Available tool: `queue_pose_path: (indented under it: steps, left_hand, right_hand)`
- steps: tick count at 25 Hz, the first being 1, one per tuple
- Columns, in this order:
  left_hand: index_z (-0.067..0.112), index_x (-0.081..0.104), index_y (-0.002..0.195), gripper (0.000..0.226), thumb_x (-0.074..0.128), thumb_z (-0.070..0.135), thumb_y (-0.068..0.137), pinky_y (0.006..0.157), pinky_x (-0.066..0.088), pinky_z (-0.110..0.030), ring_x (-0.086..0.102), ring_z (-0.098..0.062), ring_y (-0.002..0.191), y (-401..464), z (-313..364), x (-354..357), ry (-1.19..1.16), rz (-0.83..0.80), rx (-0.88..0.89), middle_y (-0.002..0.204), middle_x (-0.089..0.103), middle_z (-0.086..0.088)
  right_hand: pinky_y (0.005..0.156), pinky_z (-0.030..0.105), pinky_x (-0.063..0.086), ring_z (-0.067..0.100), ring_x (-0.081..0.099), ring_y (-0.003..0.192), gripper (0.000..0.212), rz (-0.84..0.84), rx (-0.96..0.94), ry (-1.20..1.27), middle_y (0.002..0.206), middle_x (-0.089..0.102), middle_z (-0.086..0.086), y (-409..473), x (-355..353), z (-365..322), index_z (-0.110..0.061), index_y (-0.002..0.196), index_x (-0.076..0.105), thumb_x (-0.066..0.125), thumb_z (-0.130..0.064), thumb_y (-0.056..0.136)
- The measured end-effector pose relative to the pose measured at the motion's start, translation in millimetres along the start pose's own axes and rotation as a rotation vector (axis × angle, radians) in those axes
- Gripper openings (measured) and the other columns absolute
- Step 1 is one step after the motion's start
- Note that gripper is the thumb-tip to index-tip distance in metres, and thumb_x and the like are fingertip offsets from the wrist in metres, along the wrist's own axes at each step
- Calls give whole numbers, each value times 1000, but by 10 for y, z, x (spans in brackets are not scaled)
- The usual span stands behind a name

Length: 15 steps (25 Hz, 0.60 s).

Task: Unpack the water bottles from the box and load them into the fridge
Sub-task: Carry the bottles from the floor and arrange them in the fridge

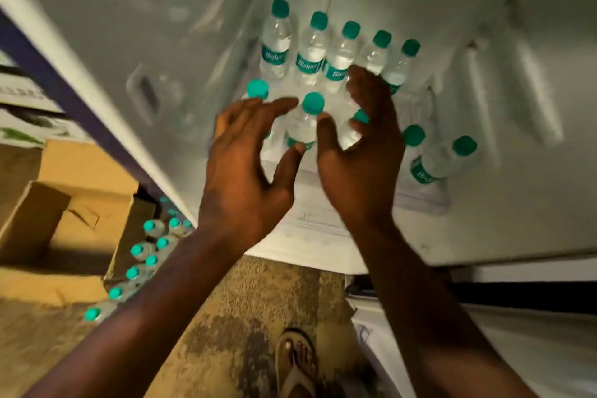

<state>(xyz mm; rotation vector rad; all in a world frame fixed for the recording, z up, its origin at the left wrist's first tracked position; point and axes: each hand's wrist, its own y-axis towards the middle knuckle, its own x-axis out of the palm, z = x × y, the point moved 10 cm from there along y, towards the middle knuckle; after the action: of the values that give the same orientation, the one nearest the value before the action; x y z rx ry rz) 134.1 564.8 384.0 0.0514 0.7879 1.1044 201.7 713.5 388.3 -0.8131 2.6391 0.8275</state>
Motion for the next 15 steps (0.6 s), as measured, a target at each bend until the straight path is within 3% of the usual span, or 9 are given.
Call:
queue_pose_path:
  steps: [3, 7, 11, 15]
  left_hand:
    - [17, 60, 132, 45, 66, 22, 88, 106, 42, -40, 51, -22, 128, -874, -395, -339, -7, -75, -162, 131, 61, 1]
    - [25, 59, 133, 50, 65, 19, 83, 105, 43, -38, 51, -15, 128, -1775, -1018, -755, -17, -105, -387, 130, 60, 8]
    - [20, 60, 132, 52, 66, 15, 80, 106, 42, -37, 54, -14, 124, -2464, -1693, -1114, 16, -98, -481, 129, 62, 7]
    - [20, 62, 129, 48, 67, 25, 81, 99, 47, -35, 61, -17, 114, -3156, -2526, -1323, 42, -74, -688, 120, 67, 5]
  right_hand:
    - [96, 46, 53, 16, 58, 125, 52, -165, 46, 73, 133, 61, 3, -781, 428, -194, -10, 135, 57, 68, -8, 85]
    - [96, 43, 52, 14, 58, 124, 52, -375, 104, 68, 132, 61, -2, -1680, 1046, -354, -16, 136, 56, 68, -10, 85]
    - [98, 36, 51, 8, 58, 122, 53, -571, 138, 52, 131, 62, -6, -2547, 1693, -480, -19, 135, 56, 69, -8, 85]
    - [104, 37, 48, 12, 56, 125, 54, -722, 170, 3, 133, 60, -3, -3184, 2303, -387, -19, 135, 55, 67, -9, 83]
